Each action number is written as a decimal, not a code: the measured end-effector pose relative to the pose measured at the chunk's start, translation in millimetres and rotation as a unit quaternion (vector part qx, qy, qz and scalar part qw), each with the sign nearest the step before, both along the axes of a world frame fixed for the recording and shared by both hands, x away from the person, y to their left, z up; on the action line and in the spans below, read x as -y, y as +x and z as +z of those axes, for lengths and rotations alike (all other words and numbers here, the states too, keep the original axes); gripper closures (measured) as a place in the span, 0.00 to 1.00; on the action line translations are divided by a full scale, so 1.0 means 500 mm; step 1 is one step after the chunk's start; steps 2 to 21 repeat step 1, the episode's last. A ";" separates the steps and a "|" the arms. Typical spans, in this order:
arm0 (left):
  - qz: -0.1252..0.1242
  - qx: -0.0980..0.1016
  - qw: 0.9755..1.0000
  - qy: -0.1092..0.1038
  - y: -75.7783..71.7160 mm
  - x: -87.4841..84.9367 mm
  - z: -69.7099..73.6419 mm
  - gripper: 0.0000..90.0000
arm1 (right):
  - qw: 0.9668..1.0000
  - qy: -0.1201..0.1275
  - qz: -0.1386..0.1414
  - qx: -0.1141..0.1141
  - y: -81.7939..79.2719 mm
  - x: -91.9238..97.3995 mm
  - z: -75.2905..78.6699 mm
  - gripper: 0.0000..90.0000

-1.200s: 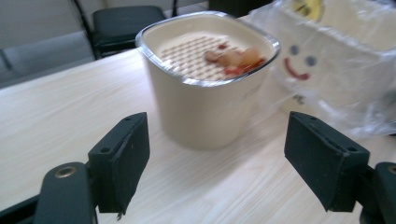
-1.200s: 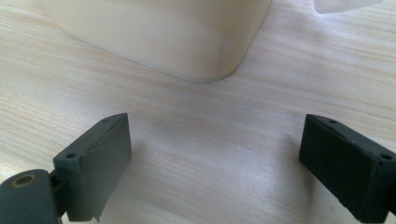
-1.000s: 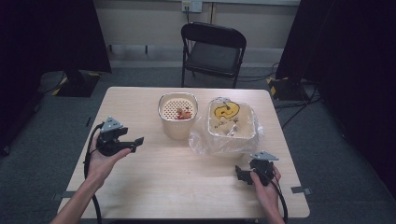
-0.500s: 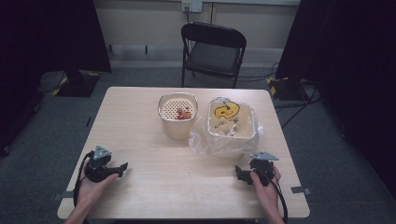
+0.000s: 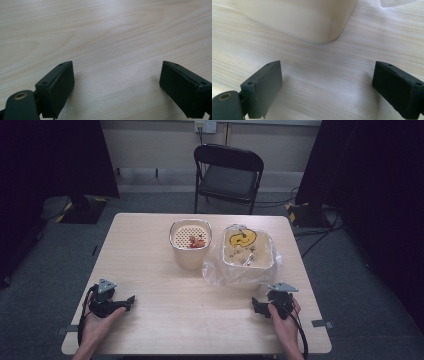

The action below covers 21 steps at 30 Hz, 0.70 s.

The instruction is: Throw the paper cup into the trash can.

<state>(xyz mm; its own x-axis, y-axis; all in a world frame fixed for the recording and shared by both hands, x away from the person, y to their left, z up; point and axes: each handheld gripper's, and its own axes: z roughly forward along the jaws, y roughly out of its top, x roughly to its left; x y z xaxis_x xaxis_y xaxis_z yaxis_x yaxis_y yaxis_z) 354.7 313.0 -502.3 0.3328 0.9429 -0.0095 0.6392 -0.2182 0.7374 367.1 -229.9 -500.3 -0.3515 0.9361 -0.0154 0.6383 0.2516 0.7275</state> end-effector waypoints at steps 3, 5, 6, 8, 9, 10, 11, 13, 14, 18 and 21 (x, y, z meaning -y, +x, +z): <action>0.001 0.000 1.000 0.000 0.000 0.000 0.000 0.13 | 1.000 0.000 0.000 0.000 0.000 0.000 0.000 0.09; 0.001 0.000 1.000 0.000 0.000 0.000 0.000 0.13 | 1.000 0.000 0.000 0.000 0.000 0.000 0.000 0.09; 0.001 0.000 1.000 0.000 0.000 0.000 0.000 0.13 | 1.000 0.000 0.000 0.000 0.000 0.000 0.000 0.09; 0.001 0.000 1.000 0.000 0.000 0.000 0.000 0.13 | 1.000 0.000 0.000 0.000 0.000 0.000 0.000 0.09; 0.001 0.000 1.000 0.000 0.000 0.000 0.000 0.13 | 1.000 0.000 0.000 0.000 0.000 0.000 0.000 0.09; 0.001 0.000 1.000 0.000 0.000 0.000 0.000 0.13 | 1.000 0.000 0.000 0.000 0.000 0.000 0.000 0.09; 0.001 0.000 1.000 0.000 0.000 0.000 0.000 0.13 | 1.000 0.000 0.000 0.000 0.000 0.000 0.000 0.09; 0.001 0.000 1.000 0.000 0.000 0.000 0.000 0.13 | 1.000 0.000 0.000 0.000 0.000 0.000 0.000 0.09; 0.001 0.000 1.000 0.000 0.000 0.000 0.000 0.13 | 1.000 0.000 0.000 0.000 0.000 0.000 0.000 0.09; 0.001 0.000 1.000 0.000 0.000 0.000 0.000 0.13 | 1.000 0.000 0.000 0.000 0.000 0.000 0.000 0.09; 0.001 0.000 1.000 0.000 0.000 0.000 0.000 0.13 | 1.000 0.000 0.000 0.000 0.000 0.000 0.000 0.09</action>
